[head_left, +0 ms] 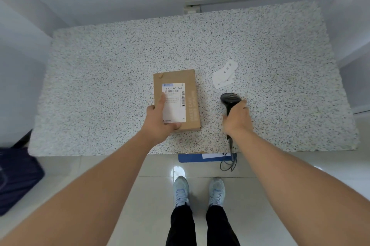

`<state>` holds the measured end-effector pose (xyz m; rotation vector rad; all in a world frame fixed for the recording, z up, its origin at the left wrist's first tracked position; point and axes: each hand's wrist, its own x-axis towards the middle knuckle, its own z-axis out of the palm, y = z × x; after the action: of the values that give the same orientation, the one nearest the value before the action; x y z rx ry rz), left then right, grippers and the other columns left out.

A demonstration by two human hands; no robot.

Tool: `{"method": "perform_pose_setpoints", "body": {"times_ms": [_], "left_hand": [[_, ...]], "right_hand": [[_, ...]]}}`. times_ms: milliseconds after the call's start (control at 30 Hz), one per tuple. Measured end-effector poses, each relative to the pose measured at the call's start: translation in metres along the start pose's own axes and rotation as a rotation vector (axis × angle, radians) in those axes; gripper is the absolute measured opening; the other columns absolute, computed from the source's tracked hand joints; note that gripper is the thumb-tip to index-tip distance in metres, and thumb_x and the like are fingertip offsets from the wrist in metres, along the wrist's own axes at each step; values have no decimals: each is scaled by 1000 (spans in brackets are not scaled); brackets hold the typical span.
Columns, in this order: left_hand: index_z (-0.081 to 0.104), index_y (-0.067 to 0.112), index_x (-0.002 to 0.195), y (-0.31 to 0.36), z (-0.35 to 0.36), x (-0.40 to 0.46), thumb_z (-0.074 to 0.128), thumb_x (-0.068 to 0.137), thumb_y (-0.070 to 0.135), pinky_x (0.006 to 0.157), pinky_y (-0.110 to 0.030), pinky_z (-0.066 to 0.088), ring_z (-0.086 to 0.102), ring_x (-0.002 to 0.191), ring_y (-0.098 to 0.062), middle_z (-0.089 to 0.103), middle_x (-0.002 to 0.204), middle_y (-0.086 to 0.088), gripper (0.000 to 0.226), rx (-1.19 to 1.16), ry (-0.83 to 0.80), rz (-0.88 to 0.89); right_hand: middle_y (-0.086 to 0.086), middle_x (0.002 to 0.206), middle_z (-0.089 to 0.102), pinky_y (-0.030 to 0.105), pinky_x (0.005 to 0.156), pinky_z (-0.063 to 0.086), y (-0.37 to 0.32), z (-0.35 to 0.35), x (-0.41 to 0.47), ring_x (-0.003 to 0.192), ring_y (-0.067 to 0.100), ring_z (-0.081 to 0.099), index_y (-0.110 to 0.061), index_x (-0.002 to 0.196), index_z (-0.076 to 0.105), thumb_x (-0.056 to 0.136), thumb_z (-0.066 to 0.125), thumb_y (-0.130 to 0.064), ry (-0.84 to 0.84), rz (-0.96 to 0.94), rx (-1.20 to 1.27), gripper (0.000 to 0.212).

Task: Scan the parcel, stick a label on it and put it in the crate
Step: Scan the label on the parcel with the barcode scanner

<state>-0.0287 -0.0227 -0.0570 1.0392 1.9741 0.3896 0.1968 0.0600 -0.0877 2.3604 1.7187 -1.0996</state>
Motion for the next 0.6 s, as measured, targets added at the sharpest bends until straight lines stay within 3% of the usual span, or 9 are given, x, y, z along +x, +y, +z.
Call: {"method": "perform_pose_setpoints", "body": {"times_ms": [133, 233, 300, 400, 467, 600], "left_hand": [[4, 25, 165, 0, 9, -6, 83, 84, 19, 103, -25, 30, 44, 130, -24, 30, 151, -13, 113, 9, 51, 33], [-2, 28, 165, 2, 14, -12, 83, 84, 14, 101, -25, 33, 40, 125, -15, 30, 152, -10, 118, -9, 73, 77], [-6, 28, 164, 5, 17, -16, 82, 84, 11, 100, -23, 33, 38, 124, -11, 30, 154, -6, 120, -19, 92, 86], [-6, 26, 164, 10, 24, -21, 81, 84, 9, 104, -25, 33, 41, 137, -18, 29, 158, -4, 119, -49, 137, 71], [-6, 27, 164, 12, 28, -25, 81, 84, 12, 110, -35, 38, 41, 140, -23, 28, 159, -4, 119, -43, 161, 62], [-4, 30, 163, 15, 35, -30, 84, 81, 15, 114, -47, 42, 41, 140, -23, 28, 159, -4, 122, -28, 187, 94]], "right_hand": [[26, 133, 55, 40, 77, 56, -5, -8, 6, 110, 39, 64, 5, 146, 35, 96, 69, -23, -27, -11, 52, 67], [22, 115, 63, 32, 56, 52, -12, -17, 5, 83, 30, 67, 0, 116, 60, 94, 64, -36, 7, -50, 127, 42], [18, 106, 65, 26, 47, 43, -18, -26, -1, 70, 23, 65, -5, 101, 63, 95, 60, -38, -4, -46, 228, 34], [10, 84, 63, 25, 46, 41, -24, -39, -23, 58, 16, 58, -8, 89, 59, 98, 58, -30, -36, -91, 390, 24], [6, 72, 59, 25, 48, 43, -27, -43, -46, 59, 18, 58, -11, 81, 56, 99, 58, -24, -80, -131, 450, 22], [1, 66, 56, 17, 42, 42, -35, -41, -77, 54, 11, 55, -12, 82, 57, 101, 58, -20, -193, -181, 510, 20]]}}
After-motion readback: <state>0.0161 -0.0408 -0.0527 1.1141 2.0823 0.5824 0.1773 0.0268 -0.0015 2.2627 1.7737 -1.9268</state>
